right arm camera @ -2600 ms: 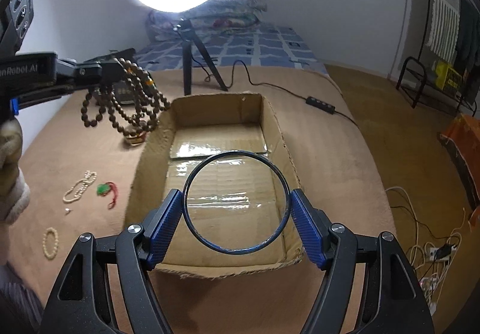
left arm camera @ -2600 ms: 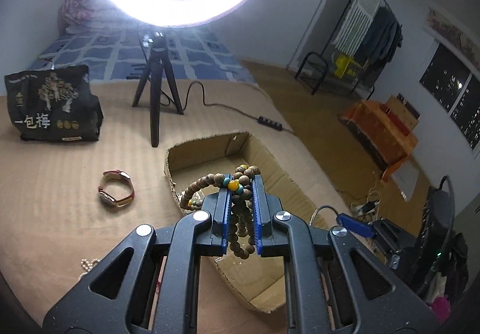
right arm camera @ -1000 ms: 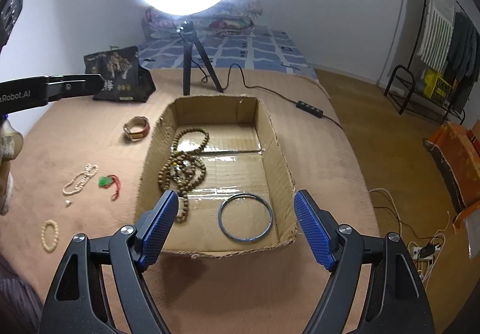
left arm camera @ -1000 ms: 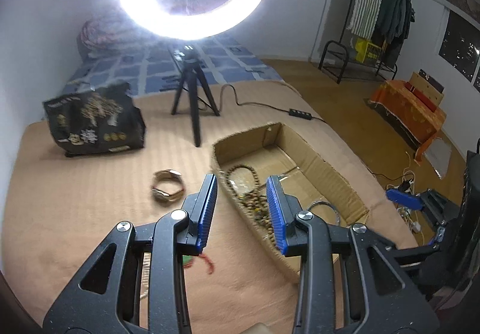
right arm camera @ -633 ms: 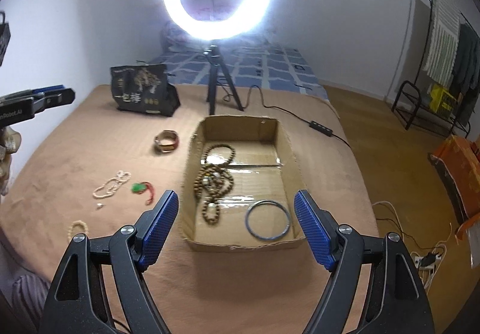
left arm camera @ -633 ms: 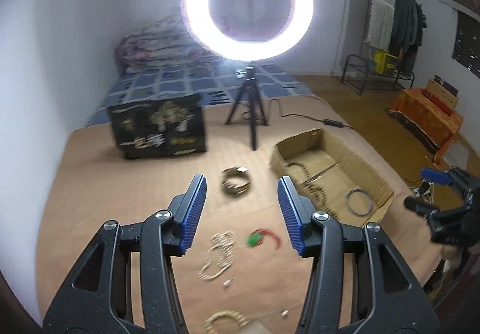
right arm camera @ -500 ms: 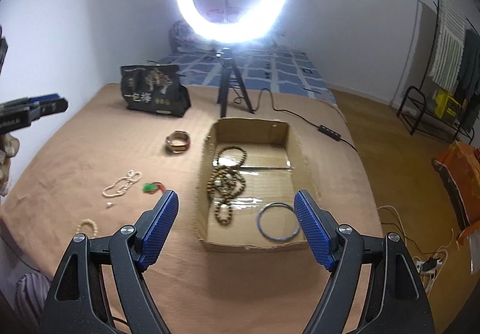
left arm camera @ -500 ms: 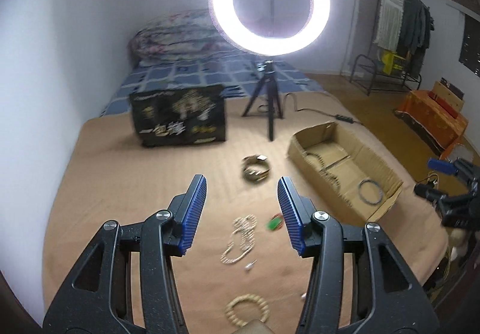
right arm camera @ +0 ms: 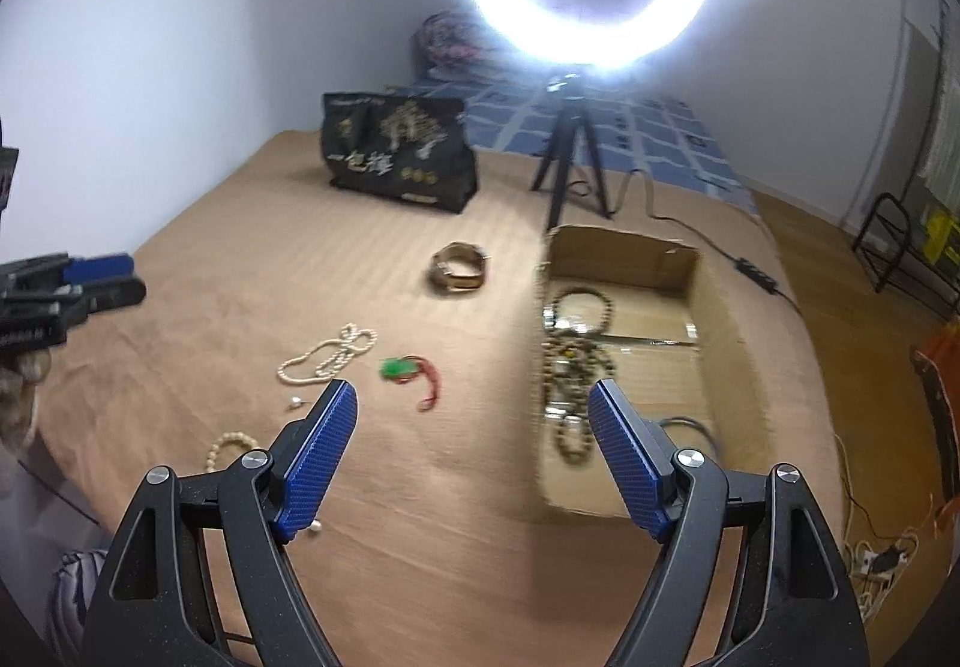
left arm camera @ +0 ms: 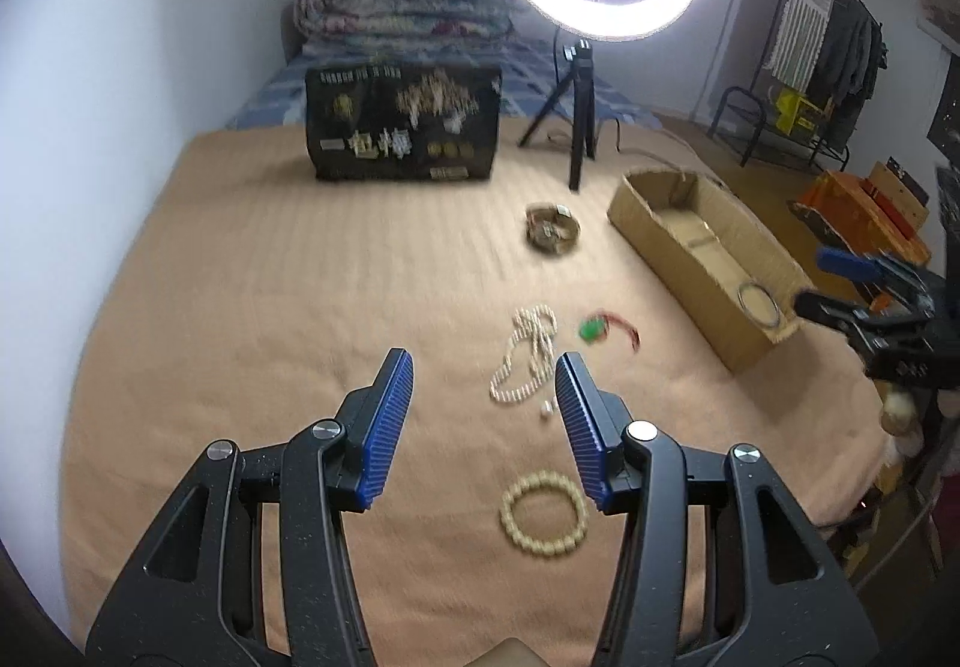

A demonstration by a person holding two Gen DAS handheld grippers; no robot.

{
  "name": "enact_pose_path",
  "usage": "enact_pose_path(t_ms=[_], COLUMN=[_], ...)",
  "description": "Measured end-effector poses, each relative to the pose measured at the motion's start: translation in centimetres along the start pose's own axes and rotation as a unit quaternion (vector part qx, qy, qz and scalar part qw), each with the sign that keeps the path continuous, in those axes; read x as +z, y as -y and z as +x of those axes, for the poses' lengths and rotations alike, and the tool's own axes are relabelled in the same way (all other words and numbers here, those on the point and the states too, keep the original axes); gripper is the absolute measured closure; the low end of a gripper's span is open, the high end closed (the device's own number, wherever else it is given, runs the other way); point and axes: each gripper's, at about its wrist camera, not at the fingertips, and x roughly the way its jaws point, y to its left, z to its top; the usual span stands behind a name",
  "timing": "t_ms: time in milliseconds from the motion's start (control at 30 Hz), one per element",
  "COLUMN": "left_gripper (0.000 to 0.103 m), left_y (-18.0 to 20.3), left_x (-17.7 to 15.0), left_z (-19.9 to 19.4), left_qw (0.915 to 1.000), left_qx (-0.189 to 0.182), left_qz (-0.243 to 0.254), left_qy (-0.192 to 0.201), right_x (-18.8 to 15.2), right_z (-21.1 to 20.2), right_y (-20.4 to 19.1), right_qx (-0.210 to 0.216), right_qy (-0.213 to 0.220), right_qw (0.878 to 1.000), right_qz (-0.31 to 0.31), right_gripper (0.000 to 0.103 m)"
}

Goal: Organize jewelry
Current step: 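Withdraw both tools from the box toward the remaining jewelry, then grasp the pale yellow bead bracelet with the left tool while the right tool grasps the green jade pendant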

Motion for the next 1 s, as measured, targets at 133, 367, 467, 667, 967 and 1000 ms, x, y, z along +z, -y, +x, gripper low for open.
enact_pose_path(t_ms=[133,367,467,667,967,1000], left_gripper=[0.052,0.052,0.052,0.052,0.066,0.066], left_y=[0.6,1.2,1.0,1.0,0.7,0.6], left_x=[-2.4,-5.8,-6.6,-7.4,-8.2,-8.2], left_z=[1.1,3.2,4.5,6.7,9.1,9.2], left_qw=[0.9992,0.9945,0.9928,0.9902,0.9871,0.987], left_qx=[-0.022,-0.051,-0.052,-0.054,-0.058,-0.06], left_qz=[0.014,0.042,0.041,0.048,0.049,0.049], left_qy=[-0.029,-0.081,-0.1,-0.12,-0.141,-0.141], right_x=[0.0,-0.6,-0.7,-0.6,-0.4,-0.3], right_z=[2.4,5.5,6.8,9.5,12.9,13.3], right_y=[-1.7,-3.8,-4.3,-4.7,-4.9,-4.9], right_qx=[0.019,0.031,0.035,0.048,0.043,0.044], right_qy=[-0.017,-0.046,-0.056,-0.078,-0.102,-0.106], right_qw=[1.0,0.998,0.997,0.995,0.994,0.993], right_qz=[-0.009,-0.031,-0.036,-0.027,-0.008,-0.005], right_gripper=[0.024,0.024,0.024,0.024,0.031,0.033])
